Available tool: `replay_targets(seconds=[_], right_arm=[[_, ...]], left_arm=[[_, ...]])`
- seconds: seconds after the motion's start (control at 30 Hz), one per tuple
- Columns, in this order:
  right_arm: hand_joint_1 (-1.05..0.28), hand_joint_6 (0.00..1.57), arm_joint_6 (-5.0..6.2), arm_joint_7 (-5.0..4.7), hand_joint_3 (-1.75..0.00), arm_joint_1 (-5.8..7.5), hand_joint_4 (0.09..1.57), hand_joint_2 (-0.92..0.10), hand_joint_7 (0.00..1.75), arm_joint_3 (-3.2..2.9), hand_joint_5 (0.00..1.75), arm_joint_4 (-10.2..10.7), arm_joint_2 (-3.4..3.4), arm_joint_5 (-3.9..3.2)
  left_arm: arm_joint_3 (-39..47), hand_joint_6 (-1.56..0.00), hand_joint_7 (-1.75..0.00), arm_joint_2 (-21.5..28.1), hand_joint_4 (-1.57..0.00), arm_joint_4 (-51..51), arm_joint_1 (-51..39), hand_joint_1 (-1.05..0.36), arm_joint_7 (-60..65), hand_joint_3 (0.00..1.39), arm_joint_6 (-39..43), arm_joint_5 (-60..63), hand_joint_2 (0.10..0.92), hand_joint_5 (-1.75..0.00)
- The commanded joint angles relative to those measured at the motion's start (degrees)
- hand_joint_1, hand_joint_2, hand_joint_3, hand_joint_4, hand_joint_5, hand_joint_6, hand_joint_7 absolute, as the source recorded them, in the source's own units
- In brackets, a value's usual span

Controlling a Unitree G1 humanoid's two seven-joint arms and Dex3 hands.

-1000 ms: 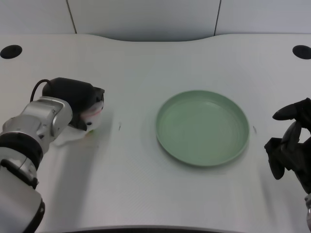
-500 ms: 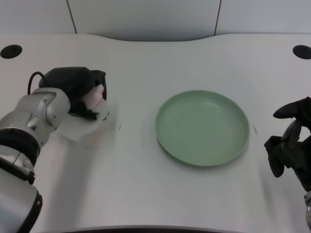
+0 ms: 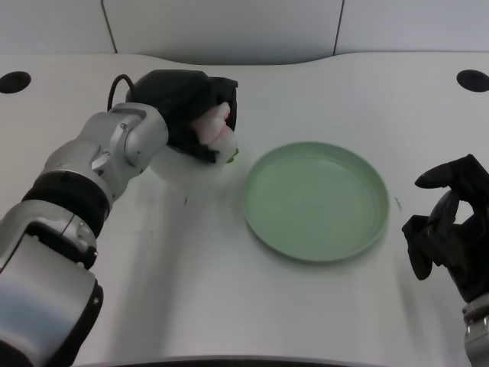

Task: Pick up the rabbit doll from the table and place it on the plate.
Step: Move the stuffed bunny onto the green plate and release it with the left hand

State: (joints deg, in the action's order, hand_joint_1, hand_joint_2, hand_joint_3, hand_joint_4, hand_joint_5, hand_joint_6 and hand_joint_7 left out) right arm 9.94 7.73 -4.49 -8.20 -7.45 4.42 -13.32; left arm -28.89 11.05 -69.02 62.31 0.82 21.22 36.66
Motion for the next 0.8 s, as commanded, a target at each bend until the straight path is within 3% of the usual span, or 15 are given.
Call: replay_targets(seconds=[0.03, 0.07, 0.1, 0.13, 0.23, 0.33, 0.4, 0.57, 0.63, 0.67, 0.73, 0.8], right_arm=[[-0.28, 1.15, 0.41, -0.47, -1.42, -0.10, 1.57, -0.90, 1.75, -0.12, 1.75, -0.34, -0.53, 0.27], [-0.28, 1.15, 0.31, -0.62, -1.41, -0.12, 1.57, -0.90, 1.75, -0.08, 1.75, -0.29, -0.48, 0.40], [-0.28, 1.16, 1.02, -0.11, -1.41, -0.37, 1.57, -0.90, 1.75, -0.24, 1.75, -1.10, -0.50, 0.11], [-0.30, 1.15, 1.01, 0.00, -1.41, -0.55, 1.57, -0.89, 1.75, -0.36, 1.75, -1.50, -0.55, -0.02], [-0.30, 1.13, 0.21, -0.41, -1.39, -0.88, 1.57, -0.89, 1.75, -0.43, 1.75, -1.71, -0.53, 0.10], [-0.30, 1.13, -0.16, -0.11, -1.39, -1.36, 1.57, -0.88, 1.75, -0.64, 1.75, -2.21, 0.12, -1.16], [-0.31, 1.13, 0.09, -0.27, -1.40, -1.36, 1.57, -0.88, 1.75, -0.53, 1.75, -2.30, 0.50, -1.35], [-0.30, 1.16, 3.10, -0.49, -1.41, -1.47, 1.57, -0.88, 1.75, -0.30, 1.75, -3.94, 1.46, -0.57], [-0.31, 1.16, 3.12, -1.22, -1.41, -1.00, 1.57, -0.87, 1.75, 0.26, 1.75, -3.50, 1.55, 0.72], [-0.32, 1.16, 2.79, -1.39, -1.41, -0.72, 1.57, -0.87, 1.75, 0.46, 1.75, -3.03, 1.63, 0.91], [-0.30, 1.16, 1.73, -1.94, -1.42, -0.31, 1.57, -0.86, 1.75, 0.67, 1.75, -2.04, 1.89, 1.00], [-0.30, 1.16, 1.63, -1.51, -1.42, -0.11, 1.57, -0.86, 1.75, 0.82, 1.75, -1.71, 1.81, 0.60]], left_arm=[[-0.33, -0.67, -1.74, -2.97, -0.76, 0.16, 3.05, -0.15, 0.67, 0.15, -0.74, 0.27, 0.797, -1.74], [-0.48, -0.68, -1.75, -4.22, -0.77, 0.13, 3.57, -0.16, 0.78, 0.40, -1.15, 0.31, 0.670, -1.74], [-0.49, -0.70, -1.75, -5.36, -0.80, 0.04, 3.97, -0.17, 0.74, 0.67, -1.44, 0.21, 0.529, -1.74], [-0.57, -0.75, -1.75, -6.45, -0.88, -0.14, 4.32, -0.17, 0.82, 0.92, -1.92, 0.23, 0.401, -1.75], [-0.77, -0.80, -1.75, -8.91, -0.95, -0.86, 5.22, -0.18, 0.75, 1.09, -2.85, 0.36, 0.312, -1.75], [-1.17, -0.80, -1.75, -12.11, -0.95, -1.76, 5.91, -0.22, 0.75, 1.11, -3.51, 0.49, 0.304, -1.75], [-1.60, -0.77, -1.75, -13.48, -0.89, -2.24, 5.87, -0.24, 1.34, 1.08, -3.48, 0.77, 0.314, -1.75], [-3.01, -0.68, -1.75, -16.72, -0.73, -3.65, 6.06, -0.28, 2.33, 0.96, -3.64, 1.80, 0.379, -1.70], [-3.06, -0.68, -1.75, -17.85, -0.71, -4.18, 5.91, -0.29, 2.53, 0.87, -3.75, 1.63, 0.428, -1.73], [-3.11, -0.68, -1.75, -18.29, -0.71, -4.42, 5.82, -0.29, 2.39, 0.84, -3.86, 1.59, 0.446, -1.73], [-3.48, -0.68, -1.75, -18.80, -0.72, -4.83, 5.55, -0.28, 2.09, 0.80, -4.20, 1.83, 0.475, -1.74], [-3.40, -0.68, -1.75, -18.87, -0.72, -5.18, 4.88, -0.27, 1.97, 0.79, -3.74, 1.51, 0.484, -1.75]])
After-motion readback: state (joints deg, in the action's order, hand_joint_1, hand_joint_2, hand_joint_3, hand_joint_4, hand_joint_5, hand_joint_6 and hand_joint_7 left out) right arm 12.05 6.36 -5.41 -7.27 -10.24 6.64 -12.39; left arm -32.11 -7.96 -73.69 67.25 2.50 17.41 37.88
